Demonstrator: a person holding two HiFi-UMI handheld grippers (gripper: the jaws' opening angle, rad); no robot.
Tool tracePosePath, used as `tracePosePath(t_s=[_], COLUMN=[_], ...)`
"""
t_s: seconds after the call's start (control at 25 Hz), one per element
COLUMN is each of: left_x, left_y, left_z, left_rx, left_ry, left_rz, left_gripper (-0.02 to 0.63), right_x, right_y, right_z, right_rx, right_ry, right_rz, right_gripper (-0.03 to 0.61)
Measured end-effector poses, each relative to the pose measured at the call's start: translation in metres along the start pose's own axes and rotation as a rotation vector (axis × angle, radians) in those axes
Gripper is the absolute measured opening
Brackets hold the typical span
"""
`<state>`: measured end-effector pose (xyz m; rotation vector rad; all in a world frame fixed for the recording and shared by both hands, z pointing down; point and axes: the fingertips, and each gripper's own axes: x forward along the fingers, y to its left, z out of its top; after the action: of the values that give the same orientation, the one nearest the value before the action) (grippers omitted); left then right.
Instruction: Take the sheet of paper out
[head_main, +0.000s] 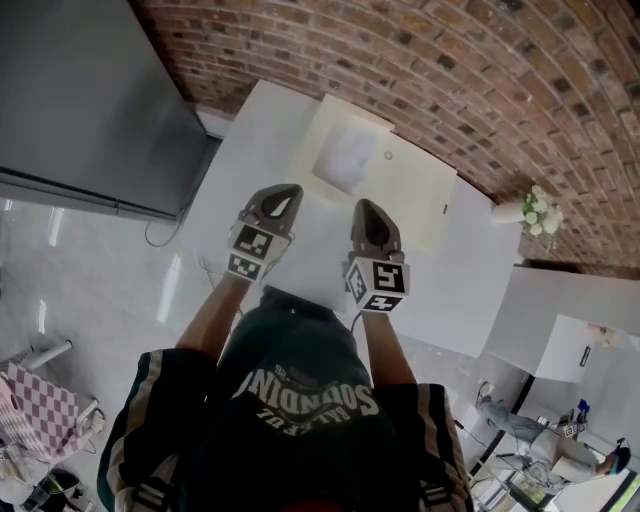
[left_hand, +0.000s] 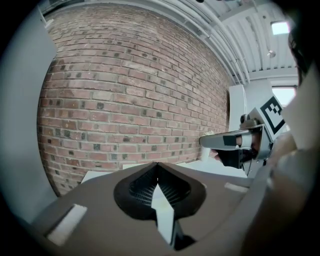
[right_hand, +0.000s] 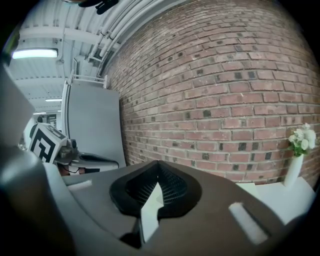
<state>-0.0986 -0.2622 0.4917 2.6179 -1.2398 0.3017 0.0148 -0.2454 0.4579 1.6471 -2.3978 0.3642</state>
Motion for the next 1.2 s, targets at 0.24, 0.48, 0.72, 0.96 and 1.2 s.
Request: tracePosePath(t_s=[0.24,0.48,0.72,0.96,1.2], left_x=[0.023,0.045,0.070,0.093,0.116], left_y=[-0.004,-0.002,0.000,0.009,0.018], left_z=[0.010,0.010,0.011,0.006,0.001], left_rx=[0.007,0.008,0.003,-0.011,-0.031], left_ry=[0.002,0.025,0.042,0.070,0.093], left_rz=[-0.018,-0.020,-0.025,-0.022,-0.020], left_gripper=[0.011,0.011,0.011,0.011,0.011], right_x=[0.011,0.025,0.043,0.067,0.087], right_y=[-0.020,-0.040,-0.062,-0.077,-0.091], right_z=[0.002,0.002,-0.002,-0.006,-0.016], right_rx=[0.015,0.035,0.050,0.063,0.072], right_ry=[0.008,0.019,0.037,0.060,0.098], right_rz=[-0.010,-0.010,-0.010,-0.003,0.004], right_gripper=[0.001,0.001,0.002,0.002,0.002])
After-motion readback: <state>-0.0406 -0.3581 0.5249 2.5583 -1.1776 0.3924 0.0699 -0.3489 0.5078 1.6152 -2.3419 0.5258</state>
